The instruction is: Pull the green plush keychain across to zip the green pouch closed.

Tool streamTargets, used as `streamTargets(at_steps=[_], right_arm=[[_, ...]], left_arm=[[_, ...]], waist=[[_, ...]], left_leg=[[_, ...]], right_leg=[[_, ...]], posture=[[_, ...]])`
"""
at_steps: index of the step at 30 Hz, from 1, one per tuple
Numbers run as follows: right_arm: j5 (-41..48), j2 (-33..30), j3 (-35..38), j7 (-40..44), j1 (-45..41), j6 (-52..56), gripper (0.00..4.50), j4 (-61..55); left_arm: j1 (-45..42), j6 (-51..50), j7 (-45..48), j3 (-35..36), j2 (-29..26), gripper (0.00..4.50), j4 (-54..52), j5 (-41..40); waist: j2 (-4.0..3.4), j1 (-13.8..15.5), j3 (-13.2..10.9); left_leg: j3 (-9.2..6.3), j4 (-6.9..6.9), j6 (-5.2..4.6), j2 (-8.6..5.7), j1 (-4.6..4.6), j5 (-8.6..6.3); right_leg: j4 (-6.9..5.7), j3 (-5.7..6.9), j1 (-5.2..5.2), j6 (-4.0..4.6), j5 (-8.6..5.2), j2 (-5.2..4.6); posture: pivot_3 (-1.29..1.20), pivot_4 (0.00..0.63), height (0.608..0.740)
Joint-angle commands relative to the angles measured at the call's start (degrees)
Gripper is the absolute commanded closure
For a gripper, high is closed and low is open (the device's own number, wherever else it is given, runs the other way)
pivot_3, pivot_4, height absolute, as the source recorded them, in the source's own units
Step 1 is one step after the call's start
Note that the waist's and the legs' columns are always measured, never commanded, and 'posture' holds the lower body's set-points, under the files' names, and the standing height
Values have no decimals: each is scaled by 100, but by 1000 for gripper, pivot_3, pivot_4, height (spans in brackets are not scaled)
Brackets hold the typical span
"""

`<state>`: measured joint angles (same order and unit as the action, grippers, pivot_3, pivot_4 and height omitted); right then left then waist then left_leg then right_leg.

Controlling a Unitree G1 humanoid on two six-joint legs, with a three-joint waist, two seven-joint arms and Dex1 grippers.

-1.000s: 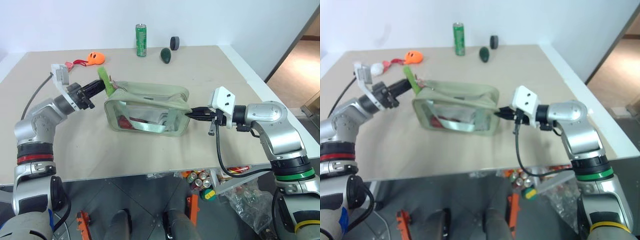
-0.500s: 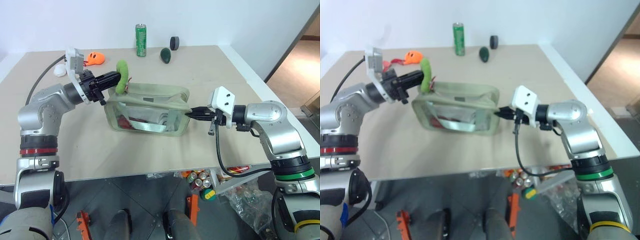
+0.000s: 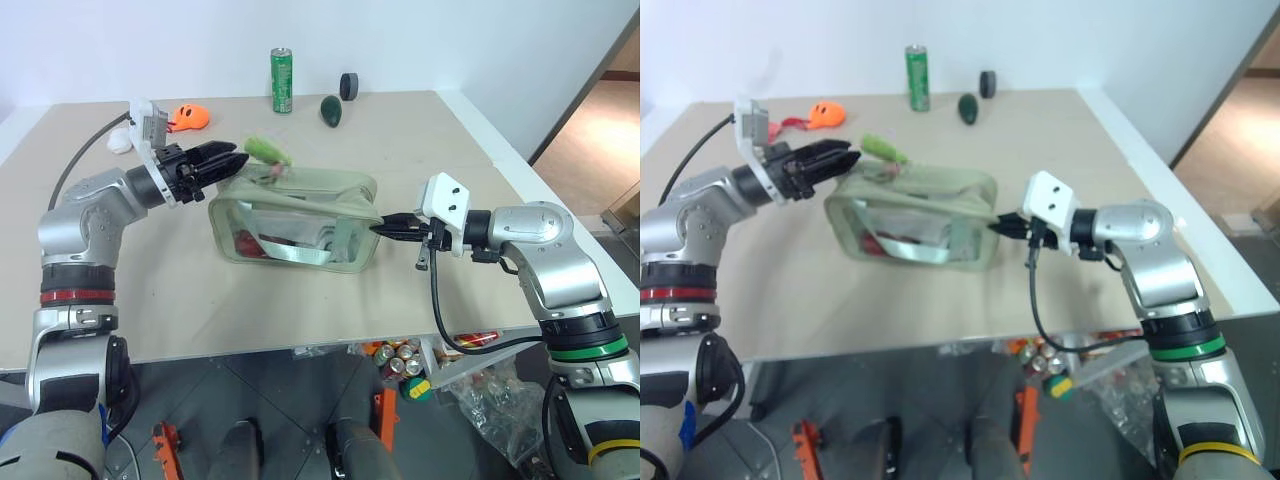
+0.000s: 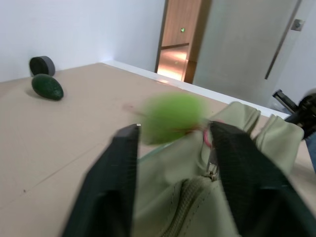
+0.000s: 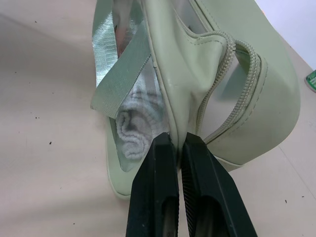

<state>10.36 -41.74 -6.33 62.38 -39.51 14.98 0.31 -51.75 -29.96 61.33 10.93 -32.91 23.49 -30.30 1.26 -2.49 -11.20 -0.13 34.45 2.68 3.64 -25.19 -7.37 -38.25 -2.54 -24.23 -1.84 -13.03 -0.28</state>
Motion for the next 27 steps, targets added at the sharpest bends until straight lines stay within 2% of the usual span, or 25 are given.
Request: streamTargets(at_steps=[1, 4, 10, 19, 27], right_arm=[[-25, 4, 21, 7, -150, -70, 4500, -27], [-32, 17, 13, 13, -161, -74, 4500, -10], [-44, 35, 11, 21, -169, -82, 4500, 11], [-53, 56, 2, 24, -184, -98, 4500, 19], [-53, 39, 16, 23, -167, -83, 4500, -4]], left_arm=[[5, -14, 142, 35, -129, 855, -325, -106], [116, -108, 312, 53, -176, 34, -512, -205], [213, -132, 350, 148, -255, 34, -485, -247], [-101, 0, 25, 350, -238, 34, 38, -251], [-1, 151, 270, 236, -379, 34, 129, -154]], waist=[[0, 0, 0], [0, -3, 0], [0, -7, 0], [0, -6, 0], [0, -7, 0]], left_leg=[[0, 0, 0, 0, 0, 0], [0, 0, 0, 0, 0, 0], [0, 0, 0, 0, 1, 0], [2, 1, 0, 0, 1, 0], [3, 0, 0, 0, 1, 0]], right_leg=[[0, 0, 0, 0, 0, 0], [0, -1, 0, 0, 0, 0], [0, -1, -1, 0, 0, 0], [0, -2, 0, -1, 1, 1], [0, -3, -1, -1, 1, 1]], posture=[[0, 150, 740], [0, 150, 740], [0, 150, 740], [0, 150, 740], [0, 150, 740]])
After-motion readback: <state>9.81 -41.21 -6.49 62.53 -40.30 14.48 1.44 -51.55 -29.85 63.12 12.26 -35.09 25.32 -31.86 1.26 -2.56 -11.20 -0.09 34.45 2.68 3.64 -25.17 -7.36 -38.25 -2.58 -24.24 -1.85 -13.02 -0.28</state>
